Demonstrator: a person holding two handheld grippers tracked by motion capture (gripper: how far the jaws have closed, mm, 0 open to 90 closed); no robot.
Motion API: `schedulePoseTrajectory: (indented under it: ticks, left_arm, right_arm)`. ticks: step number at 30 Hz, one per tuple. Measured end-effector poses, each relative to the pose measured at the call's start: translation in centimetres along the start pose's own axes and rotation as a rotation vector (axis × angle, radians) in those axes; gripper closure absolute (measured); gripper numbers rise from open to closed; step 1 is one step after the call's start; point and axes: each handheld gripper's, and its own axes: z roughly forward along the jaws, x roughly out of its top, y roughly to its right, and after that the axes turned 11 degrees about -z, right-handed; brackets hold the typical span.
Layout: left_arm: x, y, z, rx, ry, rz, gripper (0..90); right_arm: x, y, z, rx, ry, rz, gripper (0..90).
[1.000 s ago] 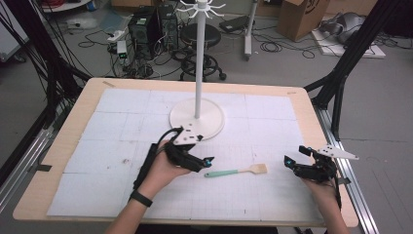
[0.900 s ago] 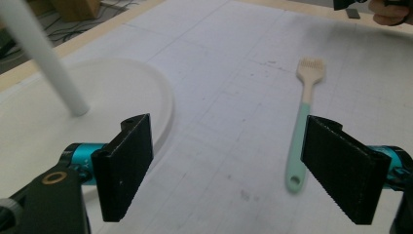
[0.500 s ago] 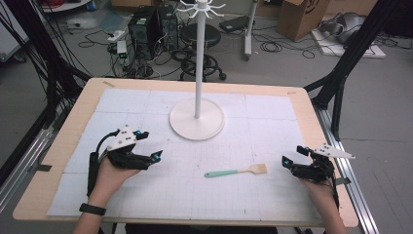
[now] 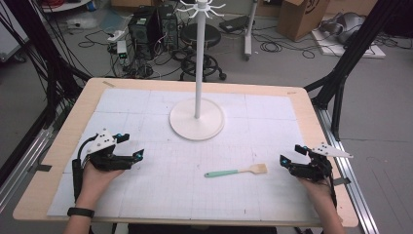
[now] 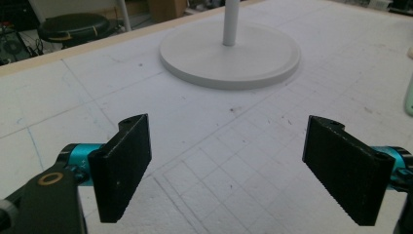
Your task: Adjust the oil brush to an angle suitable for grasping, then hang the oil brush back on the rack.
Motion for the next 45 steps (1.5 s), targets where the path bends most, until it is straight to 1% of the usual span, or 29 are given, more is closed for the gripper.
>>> schedulePoseTrajectory:
  ticks: [1,3,4,6,8,10,11,15,20,22,23,24,26,30,31,34,35,36,37,39,42,44,45]
  left_arm:
    - [0.0,-0.1,-0.2,0.000,0.013,-0.006,18.6]
    - [0.1,-0.2,-0.3,0.009,0.022,-0.004,18.6]
    - [0.1,-0.2,-0.4,0.008,0.021,-0.009,18.6]
    - [0.1,-0.3,-0.5,0.017,0.022,-0.005,18.8]
    - [0.1,-0.3,-0.6,0.014,0.020,-0.002,18.8]
    - [0.1,-0.3,-0.8,0.018,0.026,0.001,18.9]
    - [0.1,-0.3,-0.9,0.016,0.038,-0.007,18.8]
    - [0.1,-0.3,-1.0,0.016,0.046,-0.013,18.9]
    - [0.1,-0.3,-0.8,0.017,0.034,-0.002,19.1]
    - [0.1,-0.3,-0.8,0.013,0.037,-0.002,19.1]
    - [0.1,-0.3,-0.8,0.013,0.037,-0.002,19.1]
    - [0.2,-0.3,-0.9,0.014,0.040,-0.001,19.2]
    - [0.1,-0.3,-0.9,0.011,0.043,-0.005,19.3]
    - [0.1,-0.4,-0.9,0.009,0.037,-0.010,19.3]
    - [0.1,-0.4,-1.0,0.010,0.037,-0.002,19.4]
    - [0.1,-0.3,-1.0,0.009,0.035,-0.002,19.4]
    - [0.1,-0.2,-0.9,0.014,0.026,0.003,19.4]
    - [0.1,-0.2,-0.9,0.014,0.026,0.003,19.4]
    - [0.1,-0.1,-1.0,0.012,0.025,0.005,19.4]
    - [0.1,0.0,-1.0,0.014,0.022,0.009,19.4]
    - [0.2,0.1,-1.1,0.001,0.017,0.012,19.3]
    - [0.3,0.1,-1.1,0.003,0.017,0.016,19.3]
    - [0.3,0.1,-1.1,0.000,0.021,0.011,19.2]
  right_arm:
    - [0.0,0.0,-0.1,0.000,-0.005,0.005,15.0]
    - [-0.1,0.2,-0.2,-0.005,-0.002,0.005,15.0]
    - [-0.2,0.3,-0.2,-0.006,-0.001,0.008,15.0]
    - [-0.3,0.5,-0.4,-0.011,0.003,0.013,15.0]
    - [-0.3,0.6,-0.5,-0.012,0.002,0.011,15.0]
    - [-0.4,0.7,-0.7,-0.016,0.005,0.015,15.0]
    - [-0.4,0.7,-0.8,-0.018,0.007,0.014,15.0]
    - [-0.5,0.8,-0.8,-0.018,0.005,0.013,15.0]
    - [-0.4,0.6,-0.8,-0.015,0.011,0.011,14.9]
    - [-0.3,0.6,-0.9,-0.014,0.011,0.007,15.0]
    - [-0.2,0.5,-1.0,-0.015,0.014,0.015,14.9]
    - [-0.1,0.5,-1.1,-0.010,0.031,0.012,14.9]
    - [-0.1,0.5,-1.1,-0.009,0.029,0.016,14.9]
    - [0.0,0.4,-0.7,-0.001,0.021,0.007,14.5]
    - [0.0,0.4,-0.6,0.010,0.020,-0.002,14.2]
    - [0.1,0.4,-0.5,0.022,0.021,-0.010,14.2]
    - [0.3,0.3,-0.5,0.029,0.029,-0.024,14.2]
    - [0.3,0.3,-0.5,0.029,0.029,-0.024,14.2]
    - [0.4,0.2,-0.5,0.035,0.043,-0.037,14.2]
    - [0.6,0.1,-0.5,0.042,0.052,-0.037,14.1]
    - [1.1,0.0,-0.4,0.061,0.066,-0.052,14.0]
    - [1.5,-0.1,-0.4,0.071,0.073,-0.068,14.1]
    - [1.7,-0.2,-0.3,0.072,0.082,-0.082,14.1]
